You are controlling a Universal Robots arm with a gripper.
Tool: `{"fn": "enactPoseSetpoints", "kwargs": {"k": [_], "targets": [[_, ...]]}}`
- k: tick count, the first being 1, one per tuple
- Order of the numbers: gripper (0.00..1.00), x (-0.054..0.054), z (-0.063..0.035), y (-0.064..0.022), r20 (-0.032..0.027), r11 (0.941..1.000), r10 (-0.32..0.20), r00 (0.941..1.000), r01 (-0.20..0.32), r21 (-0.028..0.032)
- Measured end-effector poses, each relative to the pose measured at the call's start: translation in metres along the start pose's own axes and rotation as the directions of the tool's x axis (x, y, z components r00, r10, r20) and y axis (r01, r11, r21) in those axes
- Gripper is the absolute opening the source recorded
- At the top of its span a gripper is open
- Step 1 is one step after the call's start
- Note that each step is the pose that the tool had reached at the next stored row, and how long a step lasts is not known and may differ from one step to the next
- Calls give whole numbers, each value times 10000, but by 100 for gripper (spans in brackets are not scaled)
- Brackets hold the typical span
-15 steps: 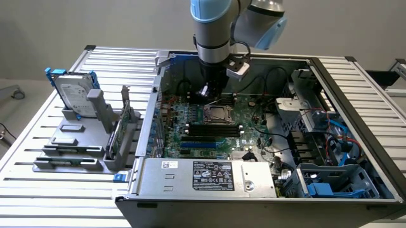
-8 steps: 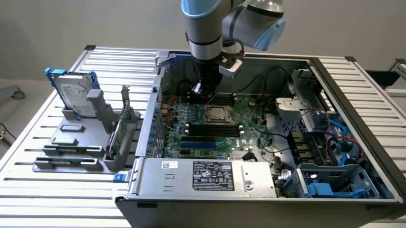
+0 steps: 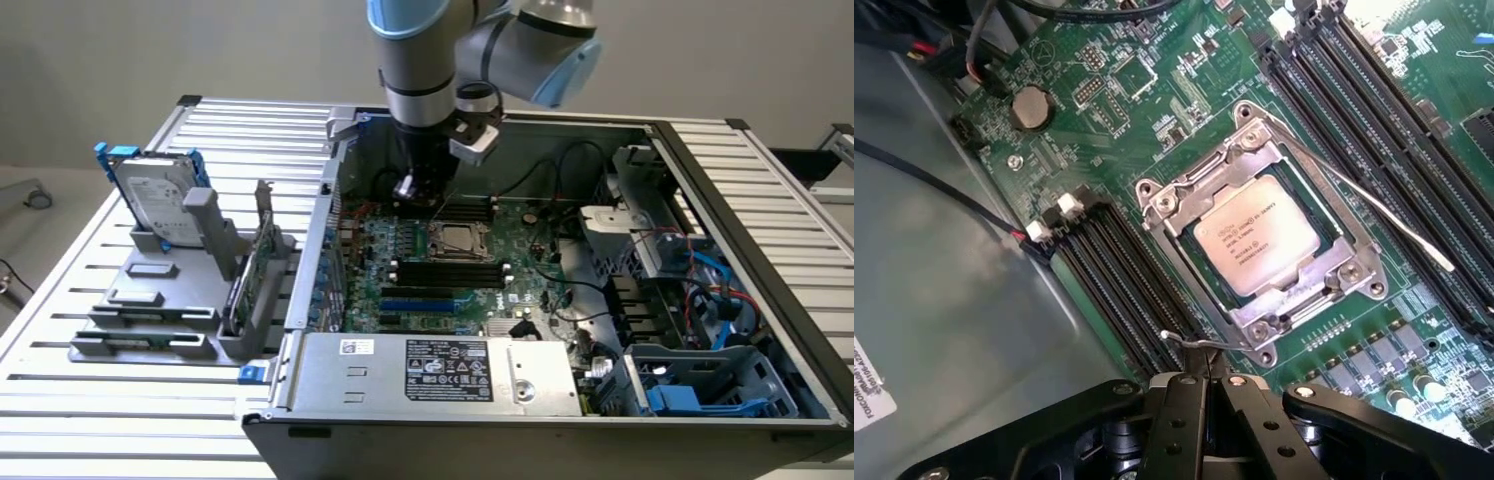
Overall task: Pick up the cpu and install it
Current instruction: 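Install the first cpu locking lever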
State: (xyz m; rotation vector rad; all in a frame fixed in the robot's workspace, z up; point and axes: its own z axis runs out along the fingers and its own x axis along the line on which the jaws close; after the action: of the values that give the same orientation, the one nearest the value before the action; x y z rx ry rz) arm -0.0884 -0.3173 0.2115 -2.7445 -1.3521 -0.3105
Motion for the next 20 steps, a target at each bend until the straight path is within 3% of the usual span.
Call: {"fn": "enactPoseSetpoints", "kwargs": {"k": [12, 20], "targets": [[11, -42, -10, -31, 27, 10000, 67, 10000, -67, -43], [11, -34, 3, -17, 58, 9998, 39, 10000, -38, -175]]}}
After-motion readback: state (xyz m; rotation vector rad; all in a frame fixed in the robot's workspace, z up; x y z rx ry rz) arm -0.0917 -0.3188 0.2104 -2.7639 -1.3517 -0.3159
